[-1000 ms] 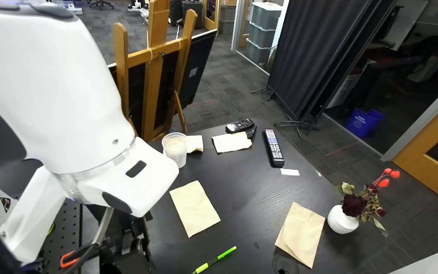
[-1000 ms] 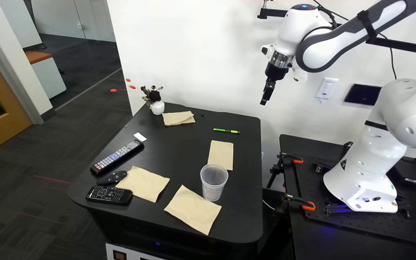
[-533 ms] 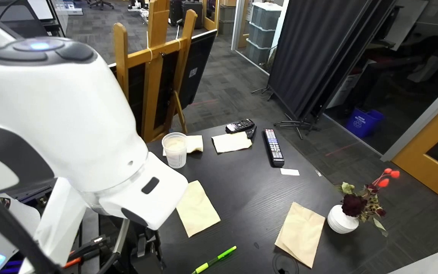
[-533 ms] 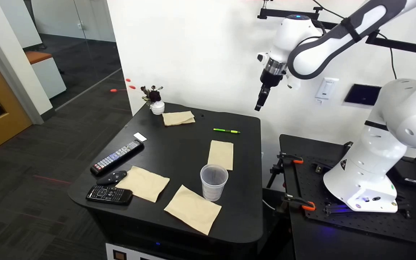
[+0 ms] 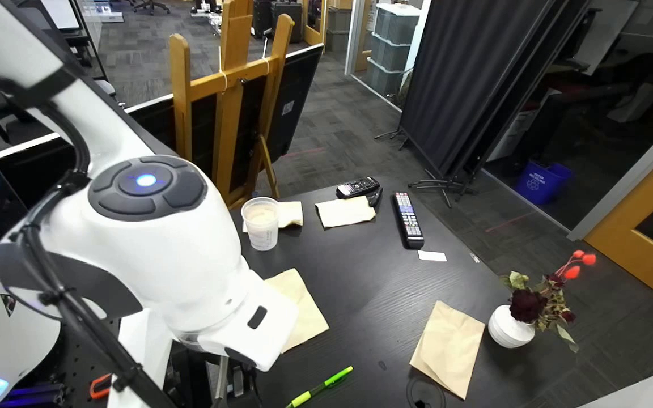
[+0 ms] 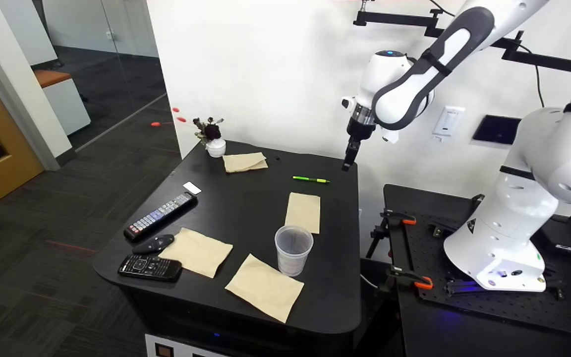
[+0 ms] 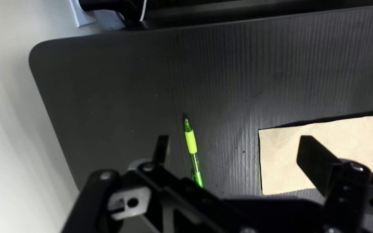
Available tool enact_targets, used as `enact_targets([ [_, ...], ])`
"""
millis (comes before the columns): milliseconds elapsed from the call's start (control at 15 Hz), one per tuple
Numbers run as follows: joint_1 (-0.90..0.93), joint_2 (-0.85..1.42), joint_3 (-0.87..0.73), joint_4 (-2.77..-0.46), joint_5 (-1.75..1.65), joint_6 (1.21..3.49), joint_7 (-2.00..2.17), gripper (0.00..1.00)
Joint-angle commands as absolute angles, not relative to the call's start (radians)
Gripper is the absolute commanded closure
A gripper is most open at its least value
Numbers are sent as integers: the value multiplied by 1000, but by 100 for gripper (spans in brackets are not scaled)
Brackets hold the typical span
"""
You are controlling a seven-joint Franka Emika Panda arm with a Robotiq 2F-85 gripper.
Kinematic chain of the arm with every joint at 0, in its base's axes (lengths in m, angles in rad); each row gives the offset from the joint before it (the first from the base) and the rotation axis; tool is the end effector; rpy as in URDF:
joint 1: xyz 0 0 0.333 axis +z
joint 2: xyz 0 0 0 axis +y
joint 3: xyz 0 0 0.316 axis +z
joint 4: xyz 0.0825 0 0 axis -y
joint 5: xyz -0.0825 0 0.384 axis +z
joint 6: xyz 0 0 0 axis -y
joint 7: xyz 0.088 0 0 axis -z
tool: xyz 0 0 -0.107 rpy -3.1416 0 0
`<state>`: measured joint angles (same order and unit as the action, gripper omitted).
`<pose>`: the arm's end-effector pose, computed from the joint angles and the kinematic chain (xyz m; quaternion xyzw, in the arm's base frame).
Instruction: Put the pen in the cup
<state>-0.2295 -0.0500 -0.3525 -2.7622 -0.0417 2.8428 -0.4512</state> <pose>0.3383 -0.2179 0.2421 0.9969 -0.0461 0.0561 0.0305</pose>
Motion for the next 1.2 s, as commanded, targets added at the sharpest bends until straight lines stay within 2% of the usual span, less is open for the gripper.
enact_targets([
  [0,-201,72,-349,-2693,116,2877,-609,0],
  [600,-242,334,-261,-2491,295,2904,-828,0],
  [1067,-255,498,-223,-2359,277,2986,-799,0],
  [1133,-318,502,-173,-2350,175,2997,-718,0],
])
